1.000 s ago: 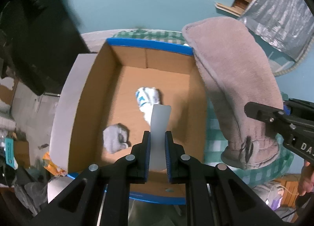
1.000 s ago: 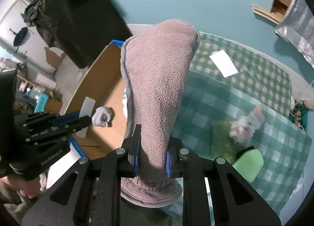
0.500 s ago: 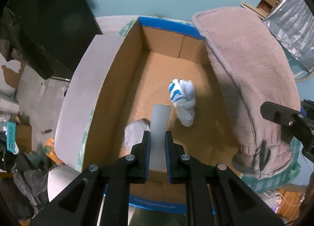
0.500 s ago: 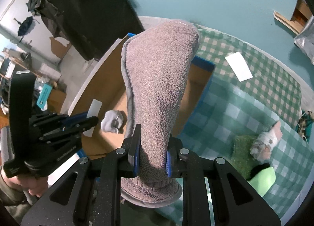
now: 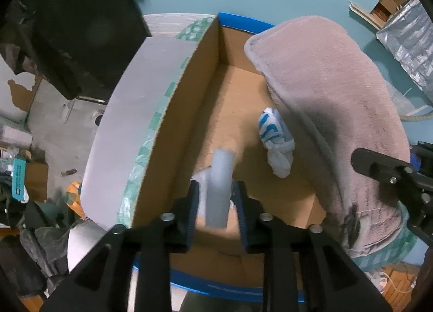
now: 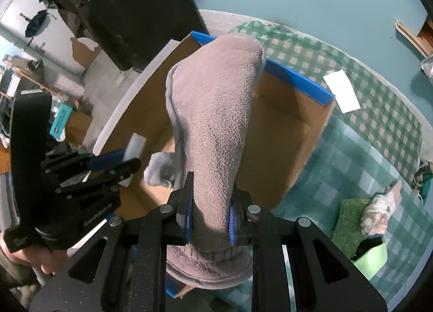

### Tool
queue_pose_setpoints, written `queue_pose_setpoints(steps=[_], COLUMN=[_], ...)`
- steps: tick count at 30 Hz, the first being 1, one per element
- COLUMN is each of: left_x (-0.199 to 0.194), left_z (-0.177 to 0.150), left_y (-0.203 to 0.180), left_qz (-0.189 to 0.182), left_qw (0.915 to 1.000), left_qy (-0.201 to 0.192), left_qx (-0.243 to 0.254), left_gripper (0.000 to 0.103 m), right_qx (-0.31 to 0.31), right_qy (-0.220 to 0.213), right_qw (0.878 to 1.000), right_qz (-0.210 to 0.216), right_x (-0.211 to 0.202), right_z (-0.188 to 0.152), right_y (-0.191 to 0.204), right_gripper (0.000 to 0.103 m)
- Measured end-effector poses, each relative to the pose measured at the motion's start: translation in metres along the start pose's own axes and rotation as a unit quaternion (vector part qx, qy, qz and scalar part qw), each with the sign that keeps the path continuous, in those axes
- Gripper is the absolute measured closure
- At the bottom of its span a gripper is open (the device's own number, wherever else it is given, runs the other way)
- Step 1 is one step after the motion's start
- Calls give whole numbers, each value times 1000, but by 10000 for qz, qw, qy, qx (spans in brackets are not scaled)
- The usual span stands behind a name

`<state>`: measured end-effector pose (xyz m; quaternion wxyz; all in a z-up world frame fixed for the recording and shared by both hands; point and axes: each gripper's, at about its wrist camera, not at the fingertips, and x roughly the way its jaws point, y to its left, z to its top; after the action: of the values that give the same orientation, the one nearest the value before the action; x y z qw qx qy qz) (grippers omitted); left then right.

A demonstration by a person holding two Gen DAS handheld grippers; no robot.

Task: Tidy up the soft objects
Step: 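Carry the white foam strip and grey fleece slipper over the box with both tools, then open the left tool to drop the foam strip while the right tool drops the slipper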

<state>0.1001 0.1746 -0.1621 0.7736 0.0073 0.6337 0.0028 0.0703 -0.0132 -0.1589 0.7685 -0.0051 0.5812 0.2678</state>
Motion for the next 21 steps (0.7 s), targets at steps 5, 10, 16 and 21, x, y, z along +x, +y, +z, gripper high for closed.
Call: queue_pose_setpoints(steps=[5, 10, 16, 21], left_x=[-5, -12, -17, -21], left_z=[-2, -5, -8, -8], left_y=[5, 12, 16, 16], left_qz=[80, 146, 143, 77], left_qw=[9999, 9998, 9997, 9998], left_qy=[-83, -153, -177, -166], left_qx=[-42, -66, -104, -127], left_gripper=[65, 61, 61, 61], right_qx=[-17, -12, 142, 191], right_qy=[86, 125, 94, 49], right_qw=[10000, 9999, 9998, 9998], right_qz=[42, 98, -69, -88], right_x=[11, 20, 18, 10], right_z=[4, 7, 4, 1], right_y=[10, 18, 18, 17], right_gripper=[84, 75, 37, 37])
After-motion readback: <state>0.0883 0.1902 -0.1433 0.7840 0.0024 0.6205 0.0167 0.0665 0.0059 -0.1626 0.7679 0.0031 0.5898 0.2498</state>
